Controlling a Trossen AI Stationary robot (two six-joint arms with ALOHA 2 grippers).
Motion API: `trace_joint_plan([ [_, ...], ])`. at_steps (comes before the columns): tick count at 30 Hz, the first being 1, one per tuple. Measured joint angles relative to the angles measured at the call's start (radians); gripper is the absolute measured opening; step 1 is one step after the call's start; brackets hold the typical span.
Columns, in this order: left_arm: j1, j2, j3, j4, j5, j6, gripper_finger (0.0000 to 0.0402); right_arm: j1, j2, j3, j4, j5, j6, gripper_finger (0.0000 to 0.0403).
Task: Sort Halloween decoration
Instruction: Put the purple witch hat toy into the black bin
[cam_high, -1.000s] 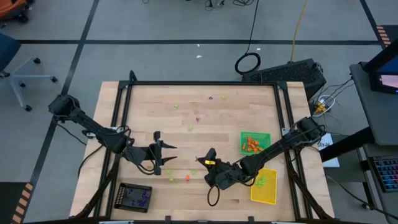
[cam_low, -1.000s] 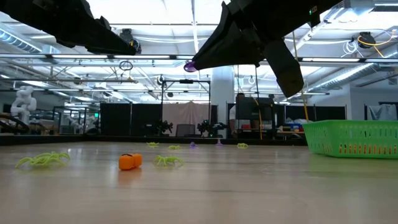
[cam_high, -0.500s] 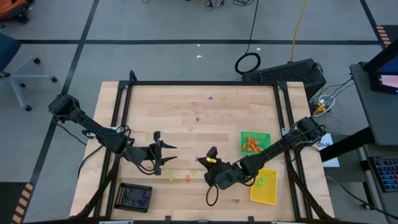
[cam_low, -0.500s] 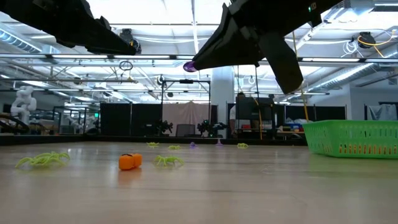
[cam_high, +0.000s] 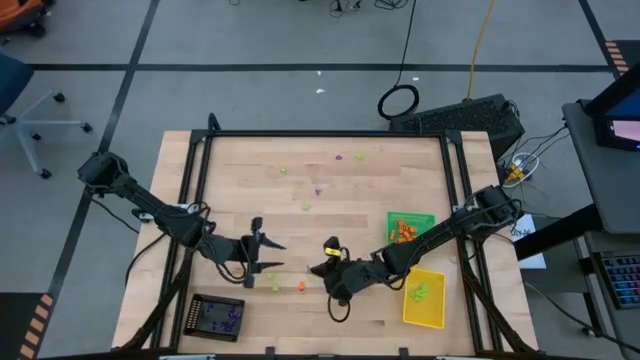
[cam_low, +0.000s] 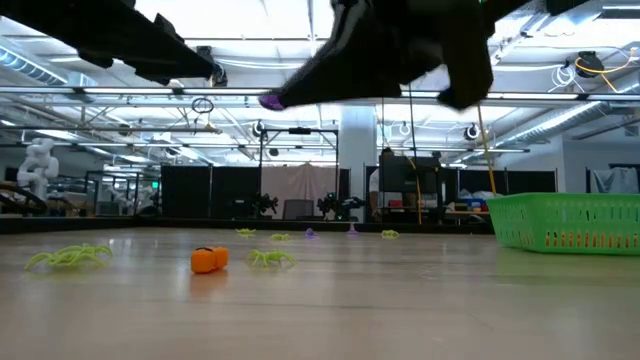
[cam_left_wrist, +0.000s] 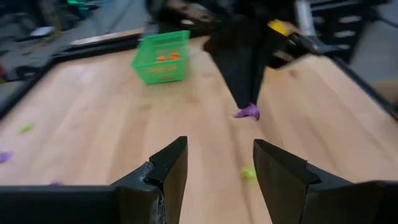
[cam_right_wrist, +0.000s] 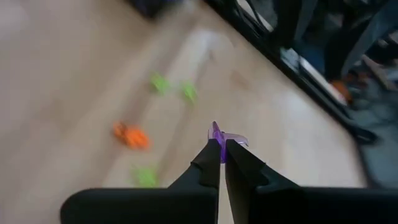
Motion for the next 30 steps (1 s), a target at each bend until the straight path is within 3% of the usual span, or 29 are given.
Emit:
trace_joint_plan([
  [4,-0.010,0.025,0.000,0.017,0.079,0.073,0.0180,-0.039,0.000,0.000,0.089,-0.194,0.071,0.0000],
  [9,-0.040,0.115,0.000,0.166,0.092,0.260,0.0180,-0.088,0.000,0.000,0.193,-0.440,0.138,0.0000],
  [12,-0.045,0.162,0.000,0.268,0.092,0.363,0.0180,-0.104,0.000,0.000,0.212,-0.521,0.159,0.0000],
  [30,-0.046,0.347,0.117,0.315,0.104,0.544,0.0179,-0.104,0.000,0.000,0.236,-0.540,0.155,0.0000],
])
